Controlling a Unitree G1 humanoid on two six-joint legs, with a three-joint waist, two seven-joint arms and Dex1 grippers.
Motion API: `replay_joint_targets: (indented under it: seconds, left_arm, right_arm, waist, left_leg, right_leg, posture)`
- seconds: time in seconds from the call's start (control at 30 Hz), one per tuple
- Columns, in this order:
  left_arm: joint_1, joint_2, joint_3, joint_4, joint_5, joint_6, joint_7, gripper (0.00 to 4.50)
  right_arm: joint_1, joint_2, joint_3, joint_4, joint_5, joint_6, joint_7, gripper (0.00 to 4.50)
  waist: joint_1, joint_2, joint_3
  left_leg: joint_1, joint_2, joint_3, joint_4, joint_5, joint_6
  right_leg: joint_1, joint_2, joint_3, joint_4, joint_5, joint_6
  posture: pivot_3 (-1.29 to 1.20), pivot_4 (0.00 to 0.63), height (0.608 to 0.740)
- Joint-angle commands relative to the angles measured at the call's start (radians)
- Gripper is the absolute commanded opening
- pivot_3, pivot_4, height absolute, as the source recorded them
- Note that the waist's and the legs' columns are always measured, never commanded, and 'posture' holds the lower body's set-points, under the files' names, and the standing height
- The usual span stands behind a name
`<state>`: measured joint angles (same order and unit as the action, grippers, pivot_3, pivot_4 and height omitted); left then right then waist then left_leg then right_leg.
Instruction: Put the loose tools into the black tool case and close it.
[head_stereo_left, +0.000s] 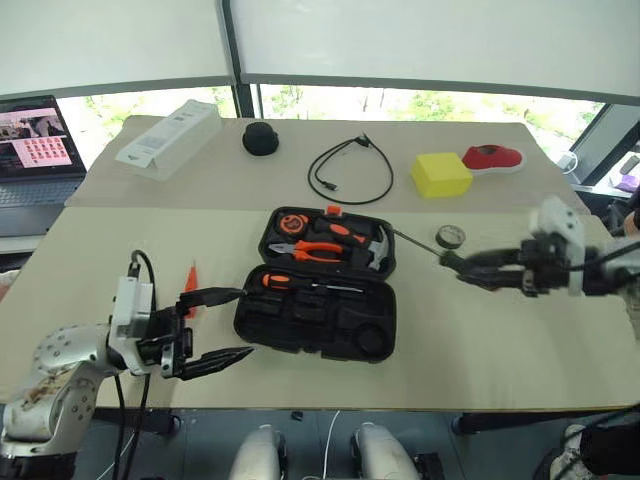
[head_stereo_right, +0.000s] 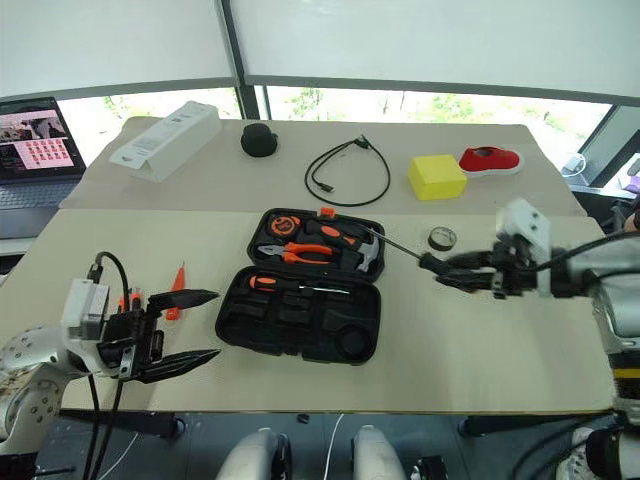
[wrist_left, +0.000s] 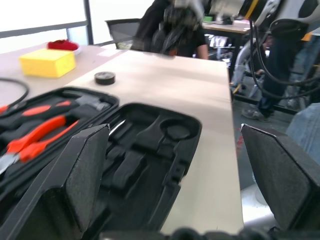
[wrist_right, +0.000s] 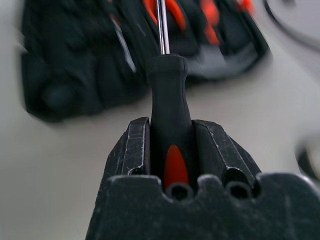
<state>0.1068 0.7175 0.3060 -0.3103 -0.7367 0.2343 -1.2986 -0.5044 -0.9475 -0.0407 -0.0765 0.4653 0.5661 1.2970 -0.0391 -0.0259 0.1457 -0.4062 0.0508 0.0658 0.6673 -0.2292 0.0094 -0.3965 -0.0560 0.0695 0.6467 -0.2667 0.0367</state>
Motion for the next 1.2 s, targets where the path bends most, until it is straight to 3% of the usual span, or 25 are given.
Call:
replay_joint_targets:
  seconds: [0.03, 0.13, 0.4, 1.1, 1.17, 1.2]
  left_arm:
    - [0.049, -0.001, 0.059, -0.003, 0.002, -0.022, 0.02, 4.5]
    - [0.088, -0.007, 0.076, -0.014, 0.005, -0.031, 0.034, 4.5]
    - [0.125, -0.018, 0.08, -0.039, 0.011, -0.042, 0.061, 4.5]
    - [0.128, -0.023, 0.056, -0.055, 0.024, -0.054, 0.09, 4.5]
    - [0.127, -0.021, 0.056, -0.054, 0.024, -0.053, 0.092, 4.5]
    - [0.126, -0.02, 0.056, -0.053, 0.024, -0.053, 0.093, 4.5]
  right_arm:
    - [-0.106, 0.09, 0.165, -0.156, -0.011, 0.189, -0.113, 0.99]
    - [-0.216, 0.155, 0.331, -0.166, -0.121, 0.277, -0.186, 0.99]
    - [-0.305, 0.189, 0.544, -0.096, -0.259, 0.334, -0.219, 0.99]
    - [-0.319, 0.257, 0.596, -0.055, -0.318, 0.347, -0.218, 0.99]
    - [-0.32, 0.263, 0.581, -0.049, -0.308, 0.323, -0.209, 1.99]
    - [-0.323, 0.268, 0.552, -0.048, -0.291, 0.288, -0.199, 2.17]
  waist:
    - [0.0, -0.001, 0.001]
    - [0.004, -0.001, 0.001]
    - [0.031, -0.004, 0.002]
    - [0.021, -0.004, 0.002]
    - [0.021, -0.004, 0.002]
    - [0.021, -0.004, 0.002]
  left_leg:
    - [0.0, 0.0, 0.0, 0.0, 0.0, 0.0]
    - [-0.006, -0.001, 0.001, 0.0, 0.0, 0.0]
    - [-0.011, -0.002, 0.001, 0.001, 0.0, 0.0]
    - [-0.012, -0.001, 0.001, 0.001, 0.0, 0.0]
    - [-0.012, -0.001, 0.001, 0.001, 0.0, 0.0]
    - [-0.012, -0.001, 0.001, 0.001, 0.0, 0.0]
  right_leg:
    - [-0.001, 0.0, 0.0, 0.0, 0.0, 0.0]
    - [-0.008, -0.003, 0.0, 0.001, 0.0, 0.0]
    - [-0.012, -0.004, -0.001, 0.0, 0.001, 0.001]
    - [-0.013, -0.002, -0.002, 0.001, 0.002, -0.001]
    - [-0.013, -0.002, -0.002, 0.001, 0.002, -0.001]
    - [-0.013, -0.002, -0.002, 0.001, 0.002, -0.001]
  posture:
    - [0.0, 0.15, 0.74]
    - [0.0, 0.15, 0.74]
    - [0.0, 0.15, 0.74]
    - [0.0, 0.15, 0.74]
    - [0.0, 0.15, 0.74]
    - [0.0, 0.15, 0.74]
